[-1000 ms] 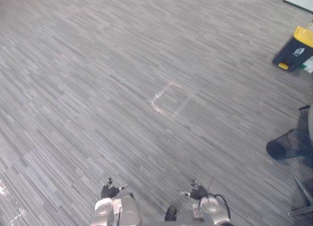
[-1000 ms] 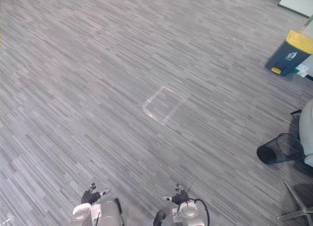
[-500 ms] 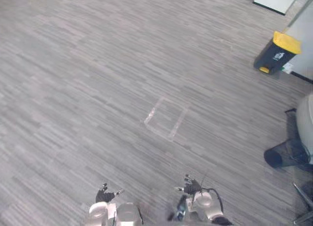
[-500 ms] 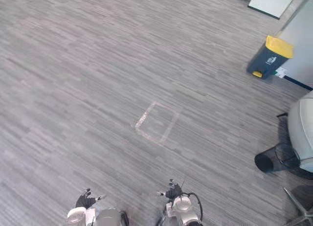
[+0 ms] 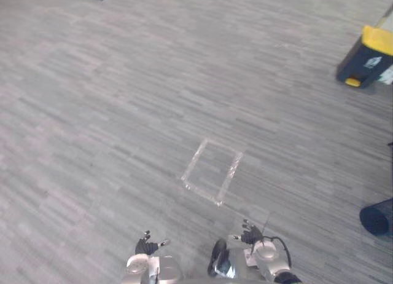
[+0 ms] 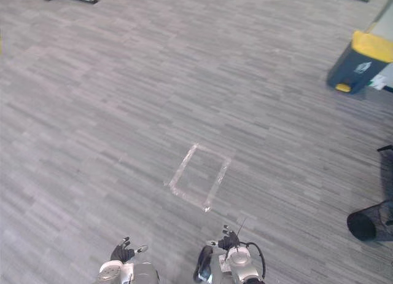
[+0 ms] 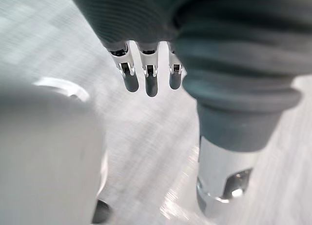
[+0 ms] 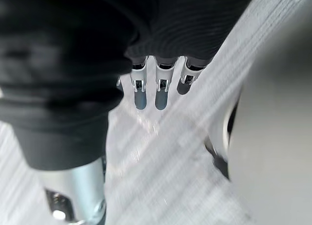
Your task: Organize the slippers on the shoe rack
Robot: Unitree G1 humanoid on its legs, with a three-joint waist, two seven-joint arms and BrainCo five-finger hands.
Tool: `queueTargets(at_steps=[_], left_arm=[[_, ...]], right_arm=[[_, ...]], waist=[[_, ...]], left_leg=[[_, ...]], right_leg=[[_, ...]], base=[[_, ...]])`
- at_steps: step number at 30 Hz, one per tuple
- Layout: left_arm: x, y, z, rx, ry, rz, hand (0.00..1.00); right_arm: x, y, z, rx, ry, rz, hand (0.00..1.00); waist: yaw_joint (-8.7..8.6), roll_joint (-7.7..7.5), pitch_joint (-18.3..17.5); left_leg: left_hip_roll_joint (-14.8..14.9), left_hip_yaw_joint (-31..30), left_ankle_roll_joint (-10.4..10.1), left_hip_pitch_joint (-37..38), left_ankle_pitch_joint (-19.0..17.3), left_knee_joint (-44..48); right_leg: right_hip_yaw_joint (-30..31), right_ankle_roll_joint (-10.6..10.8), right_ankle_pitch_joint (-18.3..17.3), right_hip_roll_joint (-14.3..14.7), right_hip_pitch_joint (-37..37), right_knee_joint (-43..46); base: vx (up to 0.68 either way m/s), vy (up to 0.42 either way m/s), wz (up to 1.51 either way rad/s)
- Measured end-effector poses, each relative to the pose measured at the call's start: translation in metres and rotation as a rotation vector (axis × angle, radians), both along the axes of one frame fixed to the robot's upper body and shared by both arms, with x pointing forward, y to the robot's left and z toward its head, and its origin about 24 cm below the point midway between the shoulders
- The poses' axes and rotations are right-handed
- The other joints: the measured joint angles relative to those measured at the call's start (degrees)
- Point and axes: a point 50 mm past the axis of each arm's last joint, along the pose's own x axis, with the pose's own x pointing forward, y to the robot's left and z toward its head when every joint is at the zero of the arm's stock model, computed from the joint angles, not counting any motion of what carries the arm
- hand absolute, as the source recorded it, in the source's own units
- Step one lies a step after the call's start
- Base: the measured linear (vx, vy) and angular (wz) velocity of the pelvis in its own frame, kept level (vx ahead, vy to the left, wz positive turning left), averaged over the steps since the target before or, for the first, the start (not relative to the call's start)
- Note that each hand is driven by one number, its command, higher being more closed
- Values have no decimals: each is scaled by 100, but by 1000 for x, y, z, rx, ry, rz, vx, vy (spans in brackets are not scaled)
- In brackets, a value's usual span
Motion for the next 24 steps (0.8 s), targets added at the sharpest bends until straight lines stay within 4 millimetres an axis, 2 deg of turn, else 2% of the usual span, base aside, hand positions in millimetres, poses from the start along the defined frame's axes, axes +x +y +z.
queueTargets(at_steps=[1, 2, 3, 4, 5, 6, 7, 8, 9, 10, 11, 12, 13, 14, 15, 16, 17, 18, 19, 20, 21, 22, 23, 24], left_arm=[[3, 2, 2, 4, -16, 7, 0], [5, 3, 4, 7, -32, 15, 0], [7, 3, 5, 9, -40, 14, 0], [8, 3, 5, 8, -42, 12, 0], [9, 1, 5, 4, -44, 10, 0], [11, 0, 6, 0, -48, 10, 0], [10, 3, 5, 11, -41, 8, 0], [10, 5, 6, 14, -45, 12, 0], [11, 5, 6, 15, -47, 10, 0], [14, 5, 8, 16, -54, 8, 0], [14, 5, 7, 16, -52, 6, 0], [12, 4, 6, 14, -44, 3, 0], [11, 3, 5, 16, -32, -9, 0], [10, 4, 5, 22, -27, -15, 0], [9, 5, 4, 32, -9, -39, 0], [4, 7, 1, 43, 21, -60, 0], [3, 7, 0, 43, 25, -62, 0], [2, 7, 0, 44, 31, -64, 0], [1, 5, -1, 41, 36, -69, 0], [0, 5, -1, 39, 36, -69, 0], [2, 1, -1, 34, 35, -79, 0], [2, 0, -2, 33, 36, -82, 0], [-1, 0, -3, 39, 45, -94, 0], [-3, 1, -3, 52, 52, -114, 0]], right_arm=[[-2, -1, -1, -2, 10, -5, 0], [-3, -1, -2, -3, 18, -6, 0], [-3, 0, -2, -4, 21, -8, 0], [-2, 0, -2, -4, 20, -8, 0], [-2, 0, -2, -4, 18, -9, 0], [-3, -2, -3, -9, 22, -11, 0], [-5, 6, -4, 9, 29, -1, 0], [-5, 11, -4, 21, 29, -1, 0], [-6, 11, -5, 22, 33, -1, 0], [-5, 12, -4, 24, 30, 0, 0], [-5, 12, -4, 25, 29, 0, 0], [-6, 12, -5, 25, 34, -1, 0], [-10, 12, -7, 25, 46, -1, 0], [-9, 12, -5, 25, 36, 1, 0], [-4, 12, -3, 25, 17, 3, 0], [-2, 13, -2, 26, 9, 5, 0], [-1, 13, -2, 27, 5, 5, 0], [1, 13, 0, 28, -7, 6, 0], [3, 13, 1, 26, -16, 6, 0], [4, 12, 1, 25, -19, 6, 0], [7, 10, 3, 21, -33, 8, 0], [7, 10, 3, 20, -34, 8, 0], [8, 10, 3, 19, -34, 8, 0], [5, 9, 2, 18, -26, 4, 0]], waist=[[11, -47, 19], [73, -98, 46], [131, -111, 48], [138, -126, 55], [138, -93, 71], [153, -56, 93], [133, -268, 65], [164, -313, 44], [181, -318, 43], [265, -326, 37], [278, -326, 35], [275, -334, 39], [281, -347, 38], [273, -362, 42], [192, -345, 57], [87, -333, 66], [77, -332, 65], [77, -333, 66], [72, -340, 68], [71, -340, 69], [44, -317, 83], [35, -311, 86], [37, -335, 74], [20, -408, 65]], left_leg=[[-108, -10, 75, -312, -185, -464], [-278, -36, 120, -487, -312, -1338], [-434, -89, 124, -545, -302, -2234], [-527, -174, 127, -579, -242, -2668], [-699, -475, 118, -662, 85, -3605], [-817, -612, 76, -572, 769, -3956], [-1031, -381, 171, -328, 718, -4086], [-1035, -301, 295, -368, 506, -3804], [-1031, -299, 322, -392, 422, -3694], [-1020, -287, 399, -448, 108, -3283], [-1037, -250, 448, -396, -33, -3221], [-1082, -137, 523, -212, -277, -3237], [-1156, 50, 571, 80, -473, -3229], [-1191, 150, 612, 239, -539, -3238], [-1256, 206, 657, 537, -651, -3282], [-1296, 272, 693, 976, -681, -3531], [-1298, 284, 693, 1104, -681, -3646], [-1296, 305, 689, 1379, -679, -3945], [-1279, 361, 641, 1588, -651, -4207], [-1269, 395, 634, 1652, -647, -4281], [-1220, 489, 619, 1887, -639, -4538], [-1204, 518, 617, 1938, -638, -4590], [-1245, 588, 550, 2104, -608, -4753], [-1393, 556, 344, 2355, -592, -4980]], right_leg=[[189, 83, 51, -16, 262, -245], [378, 203, 123, -88, 442, -406], [553, 253, 118, -162, 501, -449], [643, 339, 100, -207, 545, -487], [814, 539, 21, -304, 631, -519], [973, 741, -101, -379, 706, -513], [1046, 832, -93, -603, 812, -617], [900, 798, 41, -619, 864, -719], [868, 798, 46, -625, 884, -733], [891, 886, 0, -720, 883, -561], [929, 978, -55, -778, 840, -325], [963, 1164, -173, -936, 612, 370], [1023, 1221, -222, -1229, 27, 1877], [1028, 1150, -199, -1377, -284, 2620], [874, 1034, -231, -1582, -616, 3723], [472, 826, -358, -1717, -834, 4355], [320, 782, -385, -1711, -902, 4379], [-114, 665, -496, -1686, -1133, 4219], [-494, 580, -573, -1611, -1347, 3643], [-593, 571, -575, -1561, -1411, 3369], [-916, 534, -400, -1333, -1597, 2125], [-970, 539, -302, -1281, -1613, 1828], [-1108, 547, 163, -1093, -1575, 893], [-1073, 176, 1160, -981, -1533, 178]], base=[[379, 136, -74], [444, 226, -100], [368, 237, -89], [297, 228, -77], [308, 268, -69], [389, 328, -77], [459, 342, -67], [372, 237, -45], [352, 210, -47], [267, 187, -36], [338, 261, -45], [384, 343, -46], [321, 288, -49], [340, 274, -43], [392, 173, -21], [464, 190, -13], [443, 109, -14], [357, 41, -16], [359, 21, -16], [451, -27, -18], [303, -28, -15], [411, -45, -16], [367, -55, -9], [567, -74, -15]])
